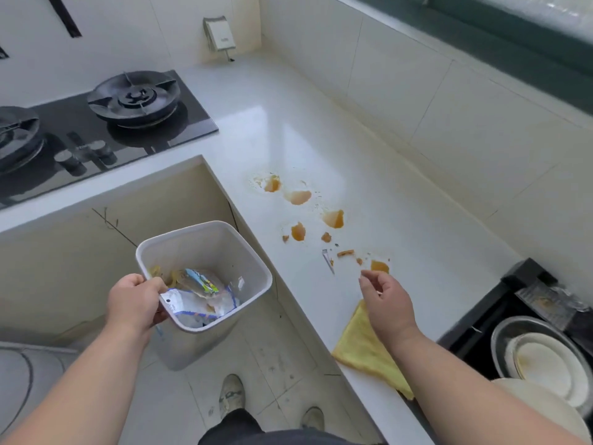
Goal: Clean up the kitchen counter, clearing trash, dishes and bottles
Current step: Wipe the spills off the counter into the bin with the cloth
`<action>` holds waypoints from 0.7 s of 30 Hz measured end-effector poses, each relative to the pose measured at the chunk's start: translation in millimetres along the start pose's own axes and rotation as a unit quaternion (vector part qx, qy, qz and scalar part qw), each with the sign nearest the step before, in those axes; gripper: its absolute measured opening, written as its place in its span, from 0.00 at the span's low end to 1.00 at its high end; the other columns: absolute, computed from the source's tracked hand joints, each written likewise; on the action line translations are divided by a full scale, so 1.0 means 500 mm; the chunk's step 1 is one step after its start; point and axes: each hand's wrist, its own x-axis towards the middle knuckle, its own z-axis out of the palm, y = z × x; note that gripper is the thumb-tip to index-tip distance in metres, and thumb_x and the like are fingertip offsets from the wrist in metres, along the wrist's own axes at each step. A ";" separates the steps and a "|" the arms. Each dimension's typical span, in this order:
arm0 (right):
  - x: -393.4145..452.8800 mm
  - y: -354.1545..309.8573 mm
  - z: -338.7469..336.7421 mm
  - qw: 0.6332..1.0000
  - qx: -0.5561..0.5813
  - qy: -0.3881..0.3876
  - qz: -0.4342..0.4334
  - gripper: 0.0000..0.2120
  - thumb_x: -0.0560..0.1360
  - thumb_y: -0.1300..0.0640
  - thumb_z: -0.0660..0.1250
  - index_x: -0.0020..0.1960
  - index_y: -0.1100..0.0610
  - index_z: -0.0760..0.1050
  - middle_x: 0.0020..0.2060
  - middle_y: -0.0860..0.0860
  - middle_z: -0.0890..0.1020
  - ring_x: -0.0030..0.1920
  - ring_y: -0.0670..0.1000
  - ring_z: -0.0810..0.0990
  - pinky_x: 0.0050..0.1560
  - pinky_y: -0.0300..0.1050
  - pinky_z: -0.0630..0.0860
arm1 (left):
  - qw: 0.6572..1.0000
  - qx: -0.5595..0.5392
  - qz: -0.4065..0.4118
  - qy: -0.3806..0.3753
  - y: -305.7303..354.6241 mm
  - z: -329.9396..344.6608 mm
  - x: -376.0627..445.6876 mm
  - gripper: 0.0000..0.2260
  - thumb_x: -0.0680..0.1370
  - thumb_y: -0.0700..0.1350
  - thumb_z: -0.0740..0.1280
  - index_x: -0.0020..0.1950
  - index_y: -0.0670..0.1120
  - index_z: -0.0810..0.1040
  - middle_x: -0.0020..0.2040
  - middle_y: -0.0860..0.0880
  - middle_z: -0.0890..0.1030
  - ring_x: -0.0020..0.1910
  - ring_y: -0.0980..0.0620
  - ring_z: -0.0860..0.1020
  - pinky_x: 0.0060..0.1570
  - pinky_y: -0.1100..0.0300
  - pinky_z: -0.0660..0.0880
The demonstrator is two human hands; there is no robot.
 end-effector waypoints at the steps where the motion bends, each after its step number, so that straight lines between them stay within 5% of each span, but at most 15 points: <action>1: -0.004 0.016 -0.006 0.999 -0.041 -0.010 -0.023 0.13 0.84 0.52 0.67 0.66 0.54 0.80 0.58 0.45 0.82 0.61 0.47 0.81 0.68 0.51 0.77 | 1.000 -0.002 0.000 0.002 -0.007 0.003 -0.011 0.12 0.71 0.29 0.64 0.39 0.45 0.66 0.36 0.42 0.70 0.34 0.45 0.68 0.34 0.50 0.73; 5: -0.019 0.086 -0.033 0.952 -0.261 -0.044 -0.154 0.23 0.81 0.42 0.66 0.70 0.54 0.79 0.64 0.48 0.79 0.68 0.52 0.74 0.73 0.49 0.70 | 1.000 0.013 0.002 0.002 -0.024 0.018 -0.045 0.09 0.71 0.30 0.64 0.43 0.43 0.69 0.37 0.41 0.71 0.33 0.45 0.69 0.34 0.51 0.74; 10: -0.065 0.189 -0.048 0.835 -0.420 -0.142 -0.325 0.29 0.78 0.35 0.64 0.70 0.52 0.81 0.68 0.52 0.81 0.69 0.55 0.79 0.67 0.57 0.80 | 1.000 0.018 -0.001 -0.002 -0.035 0.036 -0.069 0.10 0.72 0.30 0.65 0.41 0.44 0.69 0.37 0.41 0.72 0.32 0.44 0.70 0.36 0.52 0.76; 13: -0.076 0.234 -0.044 0.777 -0.498 -0.143 -0.358 0.31 0.82 0.34 0.58 0.77 0.50 0.75 0.78 0.51 0.74 0.79 0.53 0.71 0.80 0.52 0.60 | 1.000 0.026 -0.005 0.001 -0.040 0.035 -0.079 0.10 0.72 0.31 0.65 0.41 0.45 0.68 0.38 0.41 0.73 0.33 0.44 0.71 0.36 0.52 0.76; 15: -0.068 0.237 -0.037 0.777 -0.513 -0.123 -0.344 0.32 0.84 0.34 0.53 0.80 0.53 0.71 0.80 0.54 0.70 0.81 0.53 0.66 0.80 0.52 0.49 | 1.000 0.030 -0.005 0.002 -0.042 0.034 -0.084 0.12 0.73 0.31 0.65 0.40 0.45 0.66 0.37 0.41 0.73 0.34 0.44 0.72 0.36 0.52 0.76; 17: -0.054 0.235 -0.027 0.787 -0.517 -0.116 -0.316 0.35 0.84 0.34 0.50 0.81 0.55 0.68 0.80 0.57 0.69 0.81 0.56 0.65 0.78 0.55 0.50 | 0.999 0.037 -0.001 0.002 -0.042 0.034 -0.089 0.12 0.72 0.31 0.65 0.39 0.46 0.66 0.37 0.41 0.72 0.34 0.44 0.71 0.35 0.51 0.76; 21: -0.035 0.227 -0.028 0.804 -0.508 -0.134 -0.278 0.33 0.82 0.45 0.63 0.82 0.57 0.60 0.82 0.59 0.63 0.82 0.57 0.59 0.79 0.55 0.43 | 0.999 0.047 0.000 0.003 -0.044 0.038 -0.097 0.11 0.71 0.31 0.64 0.40 0.45 0.66 0.37 0.41 0.72 0.33 0.44 0.70 0.35 0.52 0.75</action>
